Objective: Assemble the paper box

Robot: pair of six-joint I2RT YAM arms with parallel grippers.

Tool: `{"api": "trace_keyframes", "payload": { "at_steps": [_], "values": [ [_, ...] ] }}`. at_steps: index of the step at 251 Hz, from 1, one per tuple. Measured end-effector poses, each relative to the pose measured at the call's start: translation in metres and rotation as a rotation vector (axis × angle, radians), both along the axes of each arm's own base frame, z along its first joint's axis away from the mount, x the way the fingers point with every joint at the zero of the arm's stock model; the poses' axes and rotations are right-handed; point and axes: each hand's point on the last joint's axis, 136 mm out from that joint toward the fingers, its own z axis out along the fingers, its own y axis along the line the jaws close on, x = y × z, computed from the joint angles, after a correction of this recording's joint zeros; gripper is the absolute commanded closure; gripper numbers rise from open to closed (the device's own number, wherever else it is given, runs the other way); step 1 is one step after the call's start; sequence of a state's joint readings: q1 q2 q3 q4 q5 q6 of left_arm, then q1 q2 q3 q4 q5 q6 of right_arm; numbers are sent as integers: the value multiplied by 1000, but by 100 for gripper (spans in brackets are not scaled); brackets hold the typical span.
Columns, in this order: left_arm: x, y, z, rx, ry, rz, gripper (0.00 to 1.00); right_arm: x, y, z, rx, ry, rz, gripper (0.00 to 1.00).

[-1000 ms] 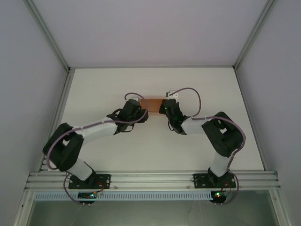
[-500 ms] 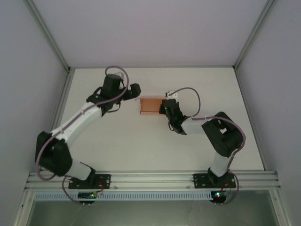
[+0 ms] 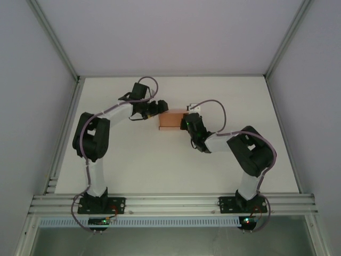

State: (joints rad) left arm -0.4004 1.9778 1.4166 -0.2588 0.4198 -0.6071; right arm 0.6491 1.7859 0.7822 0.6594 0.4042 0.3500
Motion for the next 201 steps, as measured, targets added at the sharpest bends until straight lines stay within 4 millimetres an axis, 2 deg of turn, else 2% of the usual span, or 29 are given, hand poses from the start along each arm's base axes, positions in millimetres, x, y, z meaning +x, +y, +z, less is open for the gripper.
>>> {"api": "trace_keyframes", "payload": {
  "at_steps": [28,49,60,85,106,139,160,201],
  "values": [
    [-1,-2,-2,-15,-4,-10,22,-3,1,-6,-9,18,11,87],
    [-8,0,-15,-12,17,-9,26,-14,0,-24,-42,76,39,85],
    [-13,1,-21,-15,32,-11,27,-23,-2,-36,-65,107,56,80],
    [-14,-1,-24,-36,26,-17,31,-31,1,-33,-75,119,99,67],
    [-12,-4,-25,-53,15,-17,34,-45,-4,-40,-109,169,132,61],
    [-14,-7,-33,-92,16,-17,38,-59,-10,-31,-138,211,167,55],
    [-15,-9,-34,-110,11,-19,42,-69,-14,-24,-143,229,184,42],
    [-14,-9,-36,-115,-2,-18,46,-86,-24,-11,-135,255,204,27]
  ]
}}
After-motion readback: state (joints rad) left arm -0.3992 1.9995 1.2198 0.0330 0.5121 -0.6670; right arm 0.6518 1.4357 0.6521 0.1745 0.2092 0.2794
